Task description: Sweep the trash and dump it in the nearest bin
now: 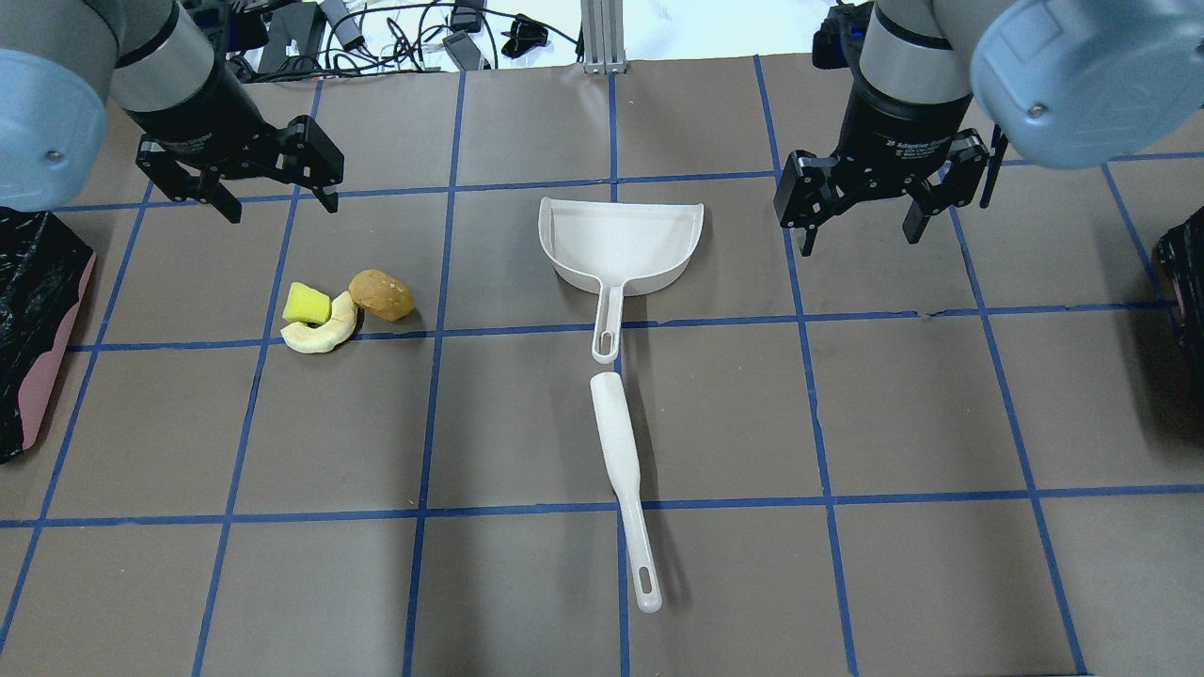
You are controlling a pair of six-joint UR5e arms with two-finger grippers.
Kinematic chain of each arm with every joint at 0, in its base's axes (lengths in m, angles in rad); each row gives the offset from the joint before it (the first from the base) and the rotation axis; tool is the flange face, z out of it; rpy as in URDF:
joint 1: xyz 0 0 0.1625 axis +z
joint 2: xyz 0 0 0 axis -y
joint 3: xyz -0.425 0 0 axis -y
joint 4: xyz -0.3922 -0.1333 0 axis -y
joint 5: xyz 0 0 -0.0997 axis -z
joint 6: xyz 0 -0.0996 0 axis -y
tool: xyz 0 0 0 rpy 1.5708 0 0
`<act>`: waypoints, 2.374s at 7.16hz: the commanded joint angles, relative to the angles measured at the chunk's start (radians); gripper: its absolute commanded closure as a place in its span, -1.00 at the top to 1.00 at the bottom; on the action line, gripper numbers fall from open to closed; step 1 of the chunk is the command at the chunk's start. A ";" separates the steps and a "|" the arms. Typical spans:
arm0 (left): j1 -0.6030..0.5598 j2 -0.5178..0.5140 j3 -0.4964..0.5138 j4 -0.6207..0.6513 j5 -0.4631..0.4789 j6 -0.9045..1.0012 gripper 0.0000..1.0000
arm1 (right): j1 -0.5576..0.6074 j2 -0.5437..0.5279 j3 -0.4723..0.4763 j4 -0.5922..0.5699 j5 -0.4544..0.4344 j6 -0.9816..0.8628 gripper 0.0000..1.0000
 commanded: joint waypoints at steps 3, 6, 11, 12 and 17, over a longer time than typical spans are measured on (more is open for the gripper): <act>-0.107 -0.190 0.208 0.005 -0.002 -0.060 1.00 | 0.013 0.008 -0.006 0.013 0.025 -0.009 1.00; -0.227 -0.270 0.208 0.066 -0.005 -0.145 0.96 | 0.047 0.028 0.026 -0.035 0.133 0.015 1.00; -0.382 -0.374 0.199 0.150 -0.013 -0.210 1.00 | 0.330 -0.020 0.363 -0.368 0.136 0.337 1.00; -0.386 -0.389 0.191 0.188 -0.016 -0.192 1.00 | 0.390 -0.010 0.411 -0.432 0.134 0.383 1.00; -0.467 -0.457 0.091 0.260 -0.022 -0.158 1.00 | 0.450 -0.007 0.615 -0.583 0.097 0.327 0.70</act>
